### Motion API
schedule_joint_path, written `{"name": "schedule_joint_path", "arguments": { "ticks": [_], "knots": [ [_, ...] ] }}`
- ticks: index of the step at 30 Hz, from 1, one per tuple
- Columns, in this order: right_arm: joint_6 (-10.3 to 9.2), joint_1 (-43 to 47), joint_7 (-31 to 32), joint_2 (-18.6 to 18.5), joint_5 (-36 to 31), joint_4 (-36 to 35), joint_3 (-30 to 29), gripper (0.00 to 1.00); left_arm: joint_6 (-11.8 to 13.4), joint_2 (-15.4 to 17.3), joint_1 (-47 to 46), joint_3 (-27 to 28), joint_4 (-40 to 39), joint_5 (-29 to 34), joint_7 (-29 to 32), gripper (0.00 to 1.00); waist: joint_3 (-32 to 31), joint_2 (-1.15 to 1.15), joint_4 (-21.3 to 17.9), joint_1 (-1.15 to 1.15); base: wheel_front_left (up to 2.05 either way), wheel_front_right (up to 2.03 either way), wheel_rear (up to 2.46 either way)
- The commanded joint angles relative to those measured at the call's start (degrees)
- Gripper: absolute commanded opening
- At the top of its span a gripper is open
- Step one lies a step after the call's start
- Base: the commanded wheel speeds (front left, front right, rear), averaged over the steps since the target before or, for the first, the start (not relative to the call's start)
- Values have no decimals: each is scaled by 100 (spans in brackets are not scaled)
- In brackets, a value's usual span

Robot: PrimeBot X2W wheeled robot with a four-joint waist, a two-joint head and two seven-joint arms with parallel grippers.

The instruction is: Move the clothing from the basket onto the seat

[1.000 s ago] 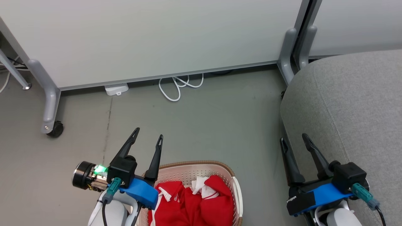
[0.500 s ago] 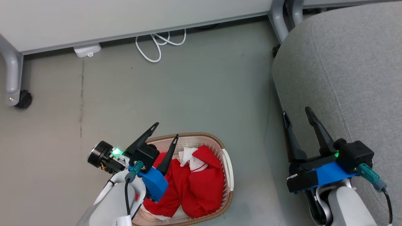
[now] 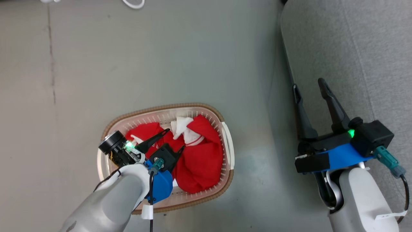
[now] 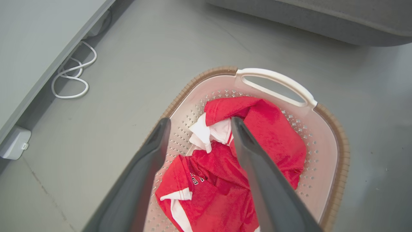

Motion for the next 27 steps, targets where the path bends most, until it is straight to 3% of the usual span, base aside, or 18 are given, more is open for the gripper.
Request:
{"name": "schedule_joint_path", "arguments": {
  "ticks": [1,15,27],
  "knots": [
    [3,-99,-34,-24,-25,-34,-8,100,-4,23,-133,-83,70,-33,-16,100,255,0,-41,-1,0,0,0],
    [3,-612,-34,-24,-175,-280,-74,100,-3,-48,-1114,-1994,1369,-553,131,100,1345,0,-88,-1,0,0,0],
    [3,-885,-34,-26,-331,-494,-135,100,-3,-113,-1564,-2275,1669,-527,952,100,2142,0,-104,-1,0,0,0]
  ]
}}
